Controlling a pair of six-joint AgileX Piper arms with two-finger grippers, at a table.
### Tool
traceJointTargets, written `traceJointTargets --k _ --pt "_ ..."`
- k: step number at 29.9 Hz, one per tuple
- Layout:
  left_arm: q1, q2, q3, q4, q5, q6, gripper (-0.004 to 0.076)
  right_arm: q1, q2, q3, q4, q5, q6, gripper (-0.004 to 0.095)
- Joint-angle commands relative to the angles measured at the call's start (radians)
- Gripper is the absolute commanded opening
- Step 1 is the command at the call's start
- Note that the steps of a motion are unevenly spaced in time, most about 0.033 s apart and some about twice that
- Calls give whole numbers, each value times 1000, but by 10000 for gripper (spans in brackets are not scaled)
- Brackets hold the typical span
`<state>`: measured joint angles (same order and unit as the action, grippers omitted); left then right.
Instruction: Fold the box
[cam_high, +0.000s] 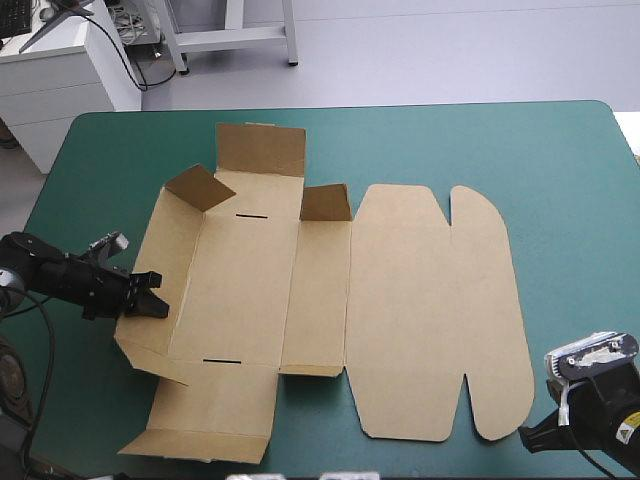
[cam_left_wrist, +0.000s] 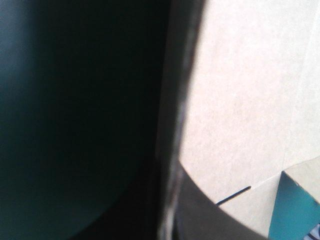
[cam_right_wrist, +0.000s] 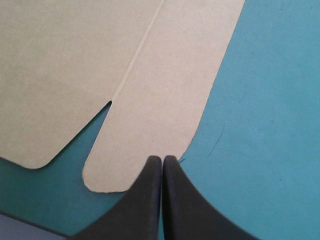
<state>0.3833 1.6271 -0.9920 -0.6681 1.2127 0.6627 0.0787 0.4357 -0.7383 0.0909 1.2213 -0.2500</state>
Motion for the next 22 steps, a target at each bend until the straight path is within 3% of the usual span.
traceJointTargets --k 1,16,22 --pt "-40 -73 -82 -79 89 21 -8 -8 8 -20 -8 -46 -13 -13" --pt "-360 -84 -579 315 78 -5 -8 -8 8 -20 -68 -46 -13 -13" --pt "-482 -84 -685 475 25 0 -8 -8 8 -20 -68 -46 -13 -13"
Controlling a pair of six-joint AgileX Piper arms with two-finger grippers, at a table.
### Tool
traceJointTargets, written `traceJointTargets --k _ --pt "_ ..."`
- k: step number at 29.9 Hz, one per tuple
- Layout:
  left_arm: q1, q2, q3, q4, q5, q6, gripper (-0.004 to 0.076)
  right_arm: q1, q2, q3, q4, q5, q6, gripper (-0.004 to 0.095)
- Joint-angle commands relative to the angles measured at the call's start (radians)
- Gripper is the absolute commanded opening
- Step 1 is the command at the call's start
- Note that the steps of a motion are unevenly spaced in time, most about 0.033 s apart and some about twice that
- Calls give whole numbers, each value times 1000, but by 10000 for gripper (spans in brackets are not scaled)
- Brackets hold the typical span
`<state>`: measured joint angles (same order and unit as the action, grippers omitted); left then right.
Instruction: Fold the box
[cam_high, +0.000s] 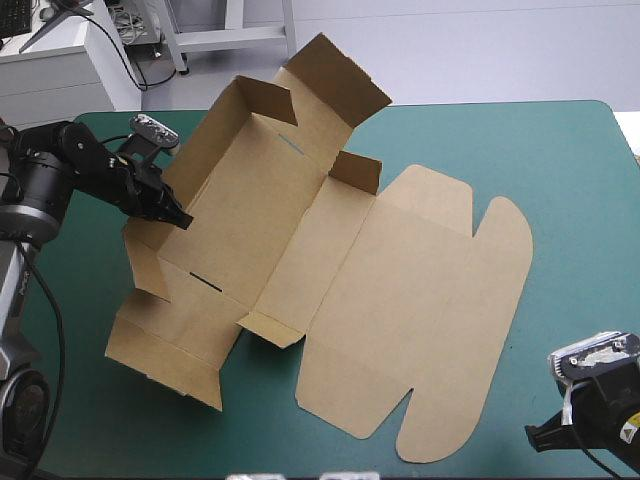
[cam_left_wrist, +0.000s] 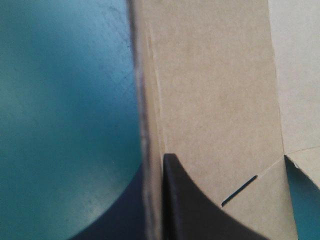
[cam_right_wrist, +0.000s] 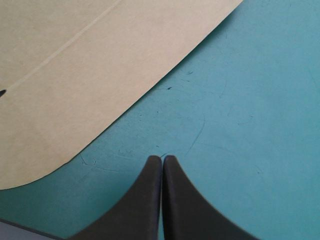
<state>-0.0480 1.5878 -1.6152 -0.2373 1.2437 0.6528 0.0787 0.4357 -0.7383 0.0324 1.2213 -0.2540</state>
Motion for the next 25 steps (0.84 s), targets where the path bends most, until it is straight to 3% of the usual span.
traceJointTargets --k 1,14,25 --pt "-74 -45 -62 64 -21 11 -8 -8 8 -20 -10 -46 -9 -13" --pt "-372 -27 -53 326 -287 65 -8 -8 8 -20 13 -71 -5 -13" --pt "-548 -29 88 495 -482 50 -9 -8 8 -20 24 -88 -5 -13"
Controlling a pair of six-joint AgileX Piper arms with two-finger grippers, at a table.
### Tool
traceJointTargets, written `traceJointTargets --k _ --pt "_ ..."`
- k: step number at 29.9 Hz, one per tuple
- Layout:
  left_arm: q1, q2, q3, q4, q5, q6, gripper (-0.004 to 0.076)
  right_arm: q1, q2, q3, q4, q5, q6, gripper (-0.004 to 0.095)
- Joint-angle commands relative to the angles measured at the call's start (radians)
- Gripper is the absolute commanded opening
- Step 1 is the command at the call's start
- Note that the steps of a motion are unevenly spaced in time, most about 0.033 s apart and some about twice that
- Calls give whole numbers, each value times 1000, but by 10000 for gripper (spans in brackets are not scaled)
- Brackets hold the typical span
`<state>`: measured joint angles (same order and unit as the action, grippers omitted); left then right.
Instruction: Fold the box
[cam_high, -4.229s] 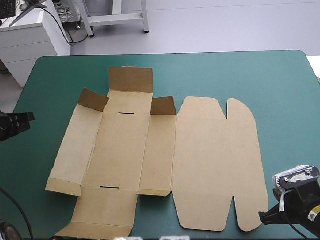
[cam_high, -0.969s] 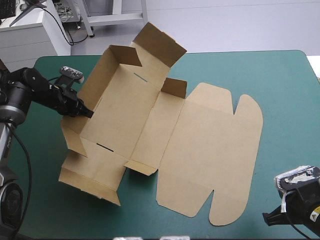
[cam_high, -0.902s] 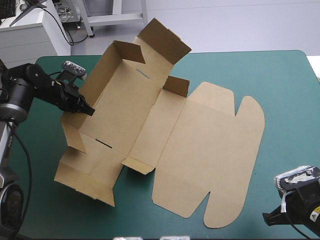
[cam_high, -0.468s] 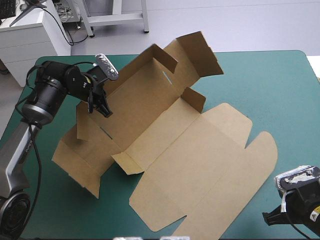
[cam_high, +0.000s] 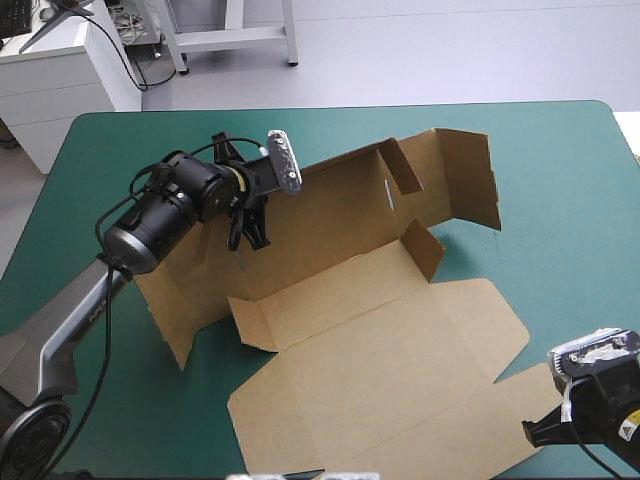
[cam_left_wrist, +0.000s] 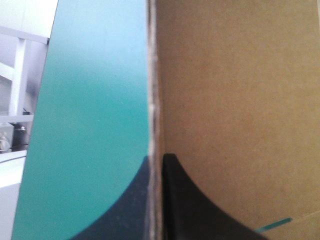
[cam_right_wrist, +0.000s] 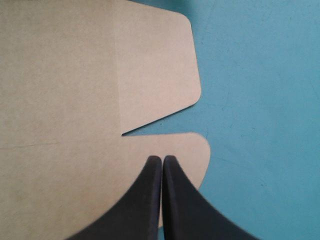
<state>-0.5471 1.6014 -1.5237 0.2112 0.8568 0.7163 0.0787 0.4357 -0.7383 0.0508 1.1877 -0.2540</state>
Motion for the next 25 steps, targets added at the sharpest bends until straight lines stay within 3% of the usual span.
traceJointTargets --k 1,5,20,25 --pt "-64 -42 4 67 -116 -19 -8 -8 8 -20 5 -55 -5 -13" --pt "-136 -44 43 173 -198 -56 -9 -8 8 -20 5 -55 2 -13" --pt "-271 -44 64 542 -280 -266 -9 -8 8 -20 1 -55 17 -13" --pt "-303 -81 170 663 -343 -290 -9 -8 8 -20 -2 -55 20 -13"
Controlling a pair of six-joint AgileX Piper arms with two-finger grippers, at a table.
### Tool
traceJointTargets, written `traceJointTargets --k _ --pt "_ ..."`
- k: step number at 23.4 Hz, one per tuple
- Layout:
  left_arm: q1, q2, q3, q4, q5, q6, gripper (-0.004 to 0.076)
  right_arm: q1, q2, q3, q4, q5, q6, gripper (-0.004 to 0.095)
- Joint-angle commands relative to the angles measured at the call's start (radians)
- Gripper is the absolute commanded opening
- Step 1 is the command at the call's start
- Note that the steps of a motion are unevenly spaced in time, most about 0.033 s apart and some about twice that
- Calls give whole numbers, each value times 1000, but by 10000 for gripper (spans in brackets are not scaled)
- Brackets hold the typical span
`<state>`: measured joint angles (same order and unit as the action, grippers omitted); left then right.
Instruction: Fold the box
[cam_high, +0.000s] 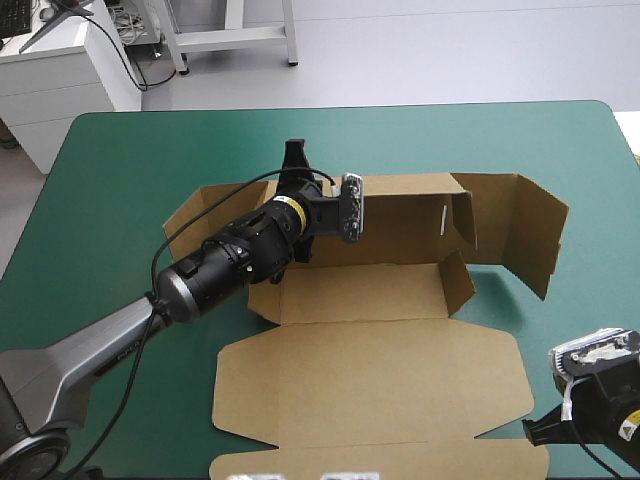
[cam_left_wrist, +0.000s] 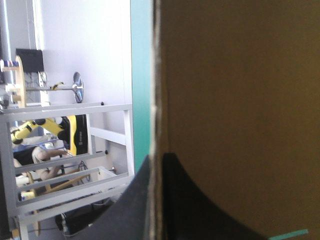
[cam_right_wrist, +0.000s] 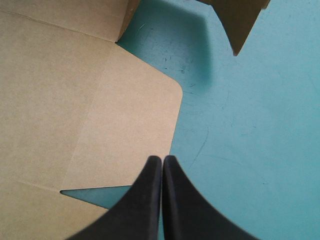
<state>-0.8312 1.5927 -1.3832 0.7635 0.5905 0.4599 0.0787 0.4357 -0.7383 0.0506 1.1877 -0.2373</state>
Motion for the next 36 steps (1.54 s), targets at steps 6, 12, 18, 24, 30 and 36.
traceJointTargets --k 6,12,18,24,30,36 --pt "-26 -144 163 275 -87 -247 -8 -8 8 -20 -2 -58 3 -13" --pt "-26 -156 270 280 -193 -273 -9 -8 8 -20 -2 -56 3 -13" --pt "-26 -154 328 329 -263 -355 -8 -8 8 -23 5 -58 3 -13" --pt "-26 -152 357 329 -323 -385 -8 -8 8 -152 6 -32 66 298" --pt "-26 -141 357 316 -341 -385 -8 -8 81 -320 6 -38 117 712" --pt "-26 -133 357 316 -356 -385 -8 -8 294 -532 2 -45 158 712"
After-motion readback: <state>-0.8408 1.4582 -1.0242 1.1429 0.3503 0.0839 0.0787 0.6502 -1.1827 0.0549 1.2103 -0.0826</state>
